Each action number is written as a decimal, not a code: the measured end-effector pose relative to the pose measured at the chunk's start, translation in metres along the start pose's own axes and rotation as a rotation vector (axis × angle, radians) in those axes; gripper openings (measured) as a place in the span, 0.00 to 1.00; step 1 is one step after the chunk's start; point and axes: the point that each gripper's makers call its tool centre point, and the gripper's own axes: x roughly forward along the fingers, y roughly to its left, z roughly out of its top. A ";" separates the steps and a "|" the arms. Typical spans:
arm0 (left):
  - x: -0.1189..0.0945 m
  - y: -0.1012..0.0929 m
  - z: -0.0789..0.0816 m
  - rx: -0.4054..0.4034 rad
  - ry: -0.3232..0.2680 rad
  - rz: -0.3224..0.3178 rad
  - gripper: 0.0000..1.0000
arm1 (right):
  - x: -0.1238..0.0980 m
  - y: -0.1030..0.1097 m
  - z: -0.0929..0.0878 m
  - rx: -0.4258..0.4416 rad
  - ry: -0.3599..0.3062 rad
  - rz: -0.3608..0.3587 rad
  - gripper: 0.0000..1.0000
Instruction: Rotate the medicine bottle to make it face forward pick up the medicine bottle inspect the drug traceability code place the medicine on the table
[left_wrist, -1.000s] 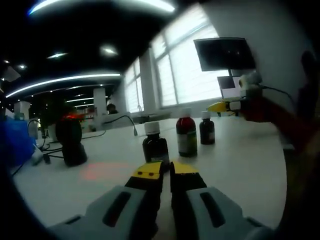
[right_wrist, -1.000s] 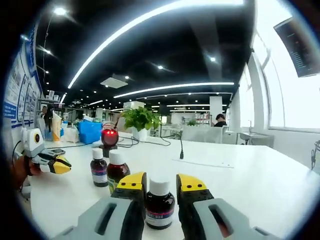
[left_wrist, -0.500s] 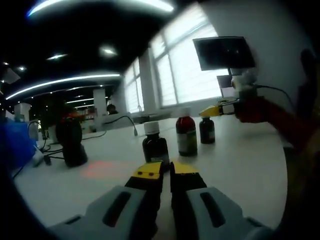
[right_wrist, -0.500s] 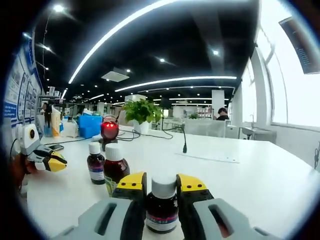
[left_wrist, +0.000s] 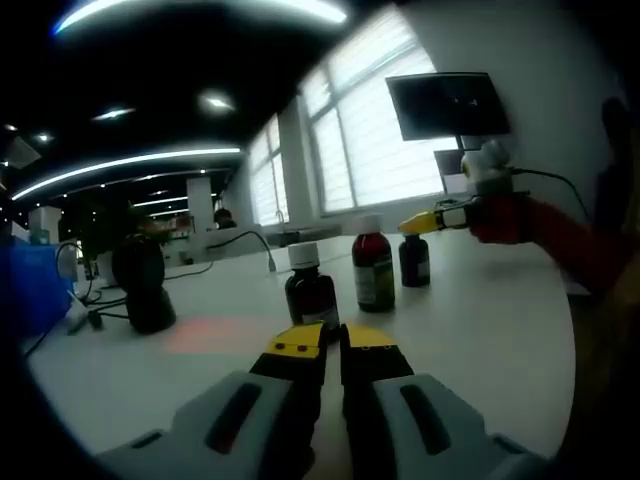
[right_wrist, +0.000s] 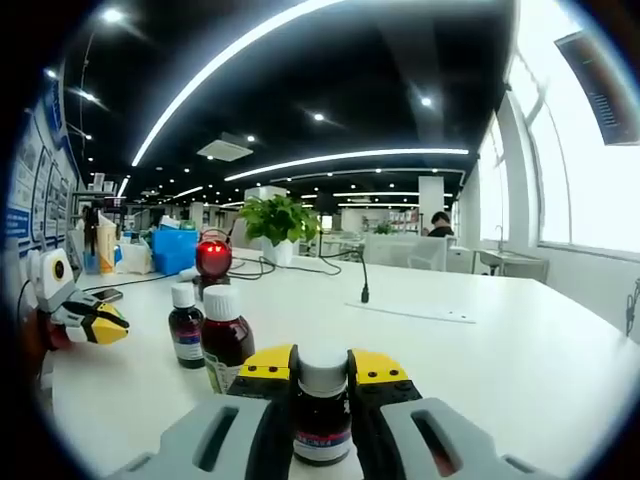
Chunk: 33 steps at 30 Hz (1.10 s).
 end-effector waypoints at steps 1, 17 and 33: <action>0.000 0.000 0.000 0.000 0.000 0.000 0.00 | 0.000 0.000 0.000 0.004 0.001 0.001 0.16; -0.001 -0.001 0.001 0.004 0.000 0.000 0.00 | 0.001 0.004 0.002 -0.001 0.033 -0.004 0.15; -0.001 -0.001 0.002 0.001 -0.006 0.000 0.00 | 0.019 -0.003 0.026 -0.004 0.023 -0.017 0.15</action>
